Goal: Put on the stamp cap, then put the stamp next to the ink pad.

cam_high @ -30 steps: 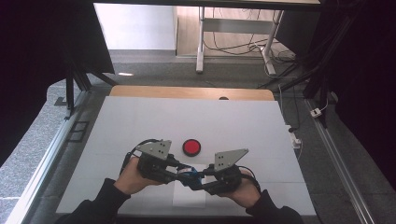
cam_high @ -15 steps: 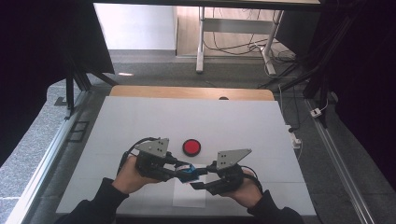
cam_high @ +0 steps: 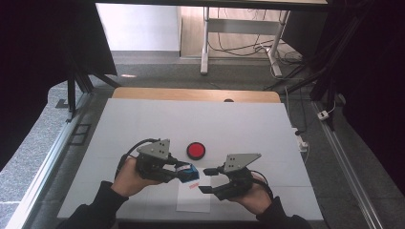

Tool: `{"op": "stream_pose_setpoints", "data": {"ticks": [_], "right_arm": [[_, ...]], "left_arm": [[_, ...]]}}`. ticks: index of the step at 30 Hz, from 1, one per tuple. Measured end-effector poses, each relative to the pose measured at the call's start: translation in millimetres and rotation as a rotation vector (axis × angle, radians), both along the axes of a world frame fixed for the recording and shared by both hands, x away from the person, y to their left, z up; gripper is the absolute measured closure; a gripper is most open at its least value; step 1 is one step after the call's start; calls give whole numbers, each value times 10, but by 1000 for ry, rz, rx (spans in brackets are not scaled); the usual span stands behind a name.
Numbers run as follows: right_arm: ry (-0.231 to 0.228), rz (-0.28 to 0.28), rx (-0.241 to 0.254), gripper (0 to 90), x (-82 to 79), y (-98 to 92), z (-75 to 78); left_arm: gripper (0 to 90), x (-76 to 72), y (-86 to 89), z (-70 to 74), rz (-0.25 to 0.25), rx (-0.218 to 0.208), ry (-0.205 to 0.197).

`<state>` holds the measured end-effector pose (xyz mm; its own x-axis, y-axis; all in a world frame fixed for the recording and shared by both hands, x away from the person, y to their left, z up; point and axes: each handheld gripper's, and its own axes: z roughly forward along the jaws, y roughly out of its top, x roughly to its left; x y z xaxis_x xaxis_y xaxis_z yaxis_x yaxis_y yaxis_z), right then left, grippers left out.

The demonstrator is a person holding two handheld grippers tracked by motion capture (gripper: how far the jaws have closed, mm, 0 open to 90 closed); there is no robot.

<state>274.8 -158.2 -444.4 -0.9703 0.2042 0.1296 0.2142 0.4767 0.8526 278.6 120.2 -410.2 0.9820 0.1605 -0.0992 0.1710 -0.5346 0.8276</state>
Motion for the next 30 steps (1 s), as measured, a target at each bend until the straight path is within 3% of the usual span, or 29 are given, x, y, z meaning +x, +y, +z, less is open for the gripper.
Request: {"op": "stream_pose_setpoints", "data": {"ticks": [30], "right_arm": [[-1,-161,-54,189,-38,-164,-4]], "left_arm": [[692,28,164,68,103,32,-16]]}}
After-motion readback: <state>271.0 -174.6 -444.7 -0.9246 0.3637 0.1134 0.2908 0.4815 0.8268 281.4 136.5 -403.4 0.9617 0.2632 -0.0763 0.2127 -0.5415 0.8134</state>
